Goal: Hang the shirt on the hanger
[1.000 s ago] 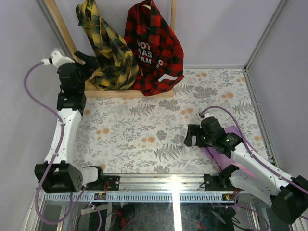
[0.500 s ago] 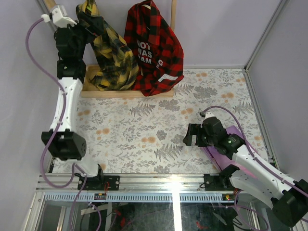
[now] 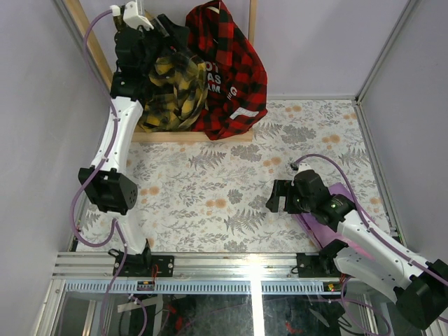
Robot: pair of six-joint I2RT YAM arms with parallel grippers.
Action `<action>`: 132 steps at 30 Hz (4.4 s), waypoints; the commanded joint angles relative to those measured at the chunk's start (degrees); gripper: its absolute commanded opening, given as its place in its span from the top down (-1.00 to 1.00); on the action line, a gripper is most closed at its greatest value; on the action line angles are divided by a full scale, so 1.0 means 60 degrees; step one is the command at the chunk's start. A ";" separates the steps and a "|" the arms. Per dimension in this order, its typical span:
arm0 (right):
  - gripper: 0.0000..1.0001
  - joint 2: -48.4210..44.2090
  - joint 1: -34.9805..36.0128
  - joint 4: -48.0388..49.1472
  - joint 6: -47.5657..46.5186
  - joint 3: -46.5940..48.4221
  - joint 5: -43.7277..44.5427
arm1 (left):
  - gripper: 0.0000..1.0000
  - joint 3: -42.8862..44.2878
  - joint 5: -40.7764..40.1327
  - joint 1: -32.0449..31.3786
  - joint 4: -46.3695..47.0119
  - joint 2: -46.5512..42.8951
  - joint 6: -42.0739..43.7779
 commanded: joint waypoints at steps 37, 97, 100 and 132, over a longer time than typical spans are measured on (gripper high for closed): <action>-0.93 -0.0104 -0.0034 0.0160 0.0190 -0.0060 -0.0081 | -0.86 -0.1575 -0.0039 0.0047 -0.0229 -0.2408 0.0677; -0.93 0.0052 -0.0033 0.0080 0.0147 -0.0161 -0.0183 | 0.04 -0.1076 0.6626 0.1178 0.2074 -0.0368 0.0169; -0.93 0.0090 -0.0034 0.0055 0.0102 -0.0136 -0.0212 | -0.15 -0.1281 0.6810 0.1242 0.2187 -0.0452 0.0268; -0.94 0.0291 -0.0020 0.0004 0.0047 0.0027 -0.0345 | -0.30 -0.1116 0.7779 0.1664 0.4064 0.0472 -0.1256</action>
